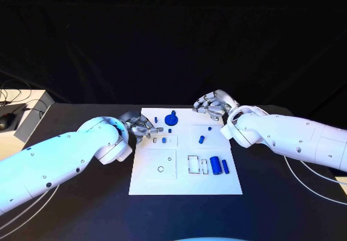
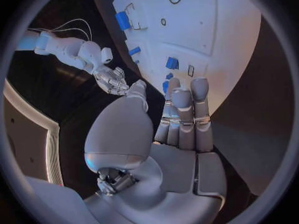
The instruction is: Assemble the parts on the task board
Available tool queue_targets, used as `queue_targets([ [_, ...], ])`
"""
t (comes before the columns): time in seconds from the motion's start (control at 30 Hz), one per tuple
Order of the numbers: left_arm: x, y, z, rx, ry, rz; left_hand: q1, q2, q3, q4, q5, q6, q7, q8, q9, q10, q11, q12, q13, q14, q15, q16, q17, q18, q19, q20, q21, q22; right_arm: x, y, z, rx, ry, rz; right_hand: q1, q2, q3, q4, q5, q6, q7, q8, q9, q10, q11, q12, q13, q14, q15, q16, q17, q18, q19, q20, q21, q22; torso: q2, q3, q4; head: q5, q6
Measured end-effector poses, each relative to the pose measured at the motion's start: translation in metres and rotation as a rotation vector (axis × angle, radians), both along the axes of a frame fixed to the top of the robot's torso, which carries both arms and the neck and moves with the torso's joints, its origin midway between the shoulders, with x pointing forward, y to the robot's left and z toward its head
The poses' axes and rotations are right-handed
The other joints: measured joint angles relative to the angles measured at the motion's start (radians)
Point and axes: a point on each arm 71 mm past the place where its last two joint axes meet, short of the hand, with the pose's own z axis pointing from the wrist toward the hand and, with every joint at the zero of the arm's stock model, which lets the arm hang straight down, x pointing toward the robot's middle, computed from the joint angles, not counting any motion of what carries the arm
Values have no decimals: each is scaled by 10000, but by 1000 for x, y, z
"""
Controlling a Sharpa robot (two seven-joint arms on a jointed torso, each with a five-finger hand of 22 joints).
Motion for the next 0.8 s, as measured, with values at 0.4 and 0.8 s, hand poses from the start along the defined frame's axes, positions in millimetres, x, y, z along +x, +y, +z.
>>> queue_targets([
  [0.4,-10,-4,-25,-35,-391,632,110,-345,756,-400,0,2139,-449,-903,-1523,-62,-286,640,315,205,-203,640,791,-53,387,-138,1046,783,0,-4,0,169,-430,-256,0,0,28,-85,58,182,70,-346,-315,-33,69,199,-613,1,-1,-116,75,0,0,0,-230,-1,-111,8,23,3,-80],
  [0.8,-2,-10,-37,585,80,872,-341,-630,879,139,0,2215,-570,-688,-621,26,-374,999,806,249,-248,1355,1214,-138,536,-214,2131,1647,0,-2,-1,207,-476,-240,0,0,97,-154,252,212,40,-346,-315,-32,70,198,-681,1,-1,-116,100,1,0,0,-230,-3,-105,7,21,6,-91],
])
